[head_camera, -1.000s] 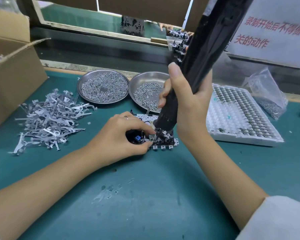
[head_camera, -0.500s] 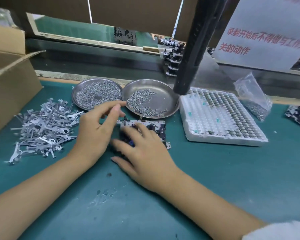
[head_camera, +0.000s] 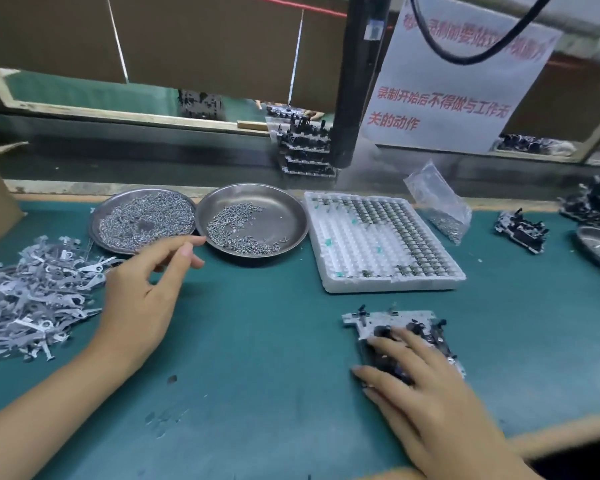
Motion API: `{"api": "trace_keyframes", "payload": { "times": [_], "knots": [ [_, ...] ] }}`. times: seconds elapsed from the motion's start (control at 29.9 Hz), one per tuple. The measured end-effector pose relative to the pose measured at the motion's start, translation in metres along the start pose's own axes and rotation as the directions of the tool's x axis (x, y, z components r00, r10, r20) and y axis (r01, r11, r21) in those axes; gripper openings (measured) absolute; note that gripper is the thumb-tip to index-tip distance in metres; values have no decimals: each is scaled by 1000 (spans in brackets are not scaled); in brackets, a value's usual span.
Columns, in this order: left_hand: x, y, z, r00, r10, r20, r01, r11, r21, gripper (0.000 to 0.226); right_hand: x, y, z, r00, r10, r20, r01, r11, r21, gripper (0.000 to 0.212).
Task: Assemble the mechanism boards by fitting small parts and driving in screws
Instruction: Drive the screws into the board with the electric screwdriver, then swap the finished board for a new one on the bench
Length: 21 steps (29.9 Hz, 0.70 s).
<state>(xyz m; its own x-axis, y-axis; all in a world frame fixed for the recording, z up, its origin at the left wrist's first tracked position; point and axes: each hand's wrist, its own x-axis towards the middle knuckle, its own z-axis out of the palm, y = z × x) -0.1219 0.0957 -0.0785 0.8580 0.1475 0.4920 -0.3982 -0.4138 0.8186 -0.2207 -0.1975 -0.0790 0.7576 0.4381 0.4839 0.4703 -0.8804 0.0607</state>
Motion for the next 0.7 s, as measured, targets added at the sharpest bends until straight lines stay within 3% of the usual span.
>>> {"api": "trace_keyframes", "payload": {
  "times": [0.03, 0.1, 0.17, 0.2, 0.3, 0.43, 0.57, 0.7],
  "knots": [
    [0, 0, 0, 1000, 2, 4, -2, 1000, -1, 21, -7, 20, -3, 997, 76, -5, -76, 994, -76, 47],
    [-1, 1, 1, 1000, 3, 14, -3, 1000, -5, 19, -18, 55, -8, 969, 247, -3, -240, 938, -252, 19],
    [-1, 2, 2, 1000, 16, 17, -16, 1000, 6, 19, -15, 75, -11, 920, 393, -9, -380, 884, -273, 55],
    [-1, 2, 2, 1000, 19, 15, -19, 1000, 7, 19, -9, 76, -11, 914, 405, -11, -398, 893, -208, 61],
    [-2, 5, 3, 999, 43, 18, -44, 999, 32, 22, 17, 50, 3, 958, 269, -103, -269, 963, 21, 40],
    [-3, 4, 3, 995, 97, 16, -98, 991, 96, 21, 69, -3, 32, 981, 63, -184, 9, 930, 368, 27],
    [12, 5, 4, 988, 151, -13, -145, 968, 203, 17, 123, -29, 61, 941, -170, -294, 275, 890, 364, 29],
    [56, 23, 12, 978, 188, 90, -206, 934, 291, 16, 141, -35, 78, 938, -162, -308, 274, 889, 368, 35]
  ]
}}
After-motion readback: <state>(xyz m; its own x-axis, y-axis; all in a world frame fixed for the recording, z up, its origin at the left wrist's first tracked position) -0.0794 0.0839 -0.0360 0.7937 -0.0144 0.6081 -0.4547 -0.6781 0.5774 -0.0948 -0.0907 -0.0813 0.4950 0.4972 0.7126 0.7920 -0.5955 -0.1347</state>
